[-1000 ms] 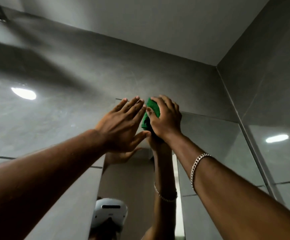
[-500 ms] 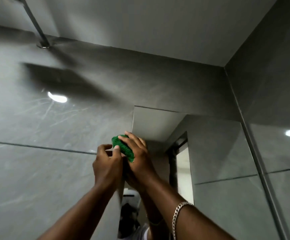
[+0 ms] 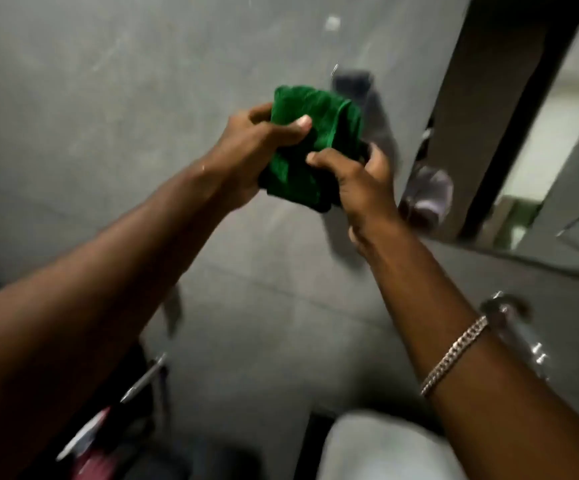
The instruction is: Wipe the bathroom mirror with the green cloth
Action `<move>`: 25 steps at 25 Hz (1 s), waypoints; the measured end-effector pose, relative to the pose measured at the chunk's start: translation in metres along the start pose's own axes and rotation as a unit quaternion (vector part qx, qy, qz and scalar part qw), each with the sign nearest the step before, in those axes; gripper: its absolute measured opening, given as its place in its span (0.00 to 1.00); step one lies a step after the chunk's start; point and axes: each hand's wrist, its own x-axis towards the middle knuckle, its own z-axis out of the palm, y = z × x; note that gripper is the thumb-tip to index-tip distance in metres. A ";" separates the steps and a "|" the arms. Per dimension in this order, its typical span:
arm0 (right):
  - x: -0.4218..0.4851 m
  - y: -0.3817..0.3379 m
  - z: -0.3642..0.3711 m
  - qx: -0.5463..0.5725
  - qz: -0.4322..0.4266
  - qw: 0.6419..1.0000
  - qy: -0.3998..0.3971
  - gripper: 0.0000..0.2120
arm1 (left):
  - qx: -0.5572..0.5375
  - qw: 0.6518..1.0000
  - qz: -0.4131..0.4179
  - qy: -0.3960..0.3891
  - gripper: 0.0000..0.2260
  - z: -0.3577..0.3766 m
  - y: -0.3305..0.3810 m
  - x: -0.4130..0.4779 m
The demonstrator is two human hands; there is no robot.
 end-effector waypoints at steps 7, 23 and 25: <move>-0.142 0.215 0.089 -0.019 0.317 0.946 0.061 0.21 | 0.124 0.954 -0.208 0.175 0.11 -0.178 -0.173 -0.103; -0.401 0.605 0.128 -0.095 0.618 0.772 0.110 0.25 | 0.138 0.801 -0.567 0.134 0.19 -0.390 -0.495 -0.318; -0.401 0.604 0.127 -0.114 0.645 0.752 0.068 0.23 | 0.129 0.808 -0.563 0.116 0.20 -0.384 -0.491 -0.314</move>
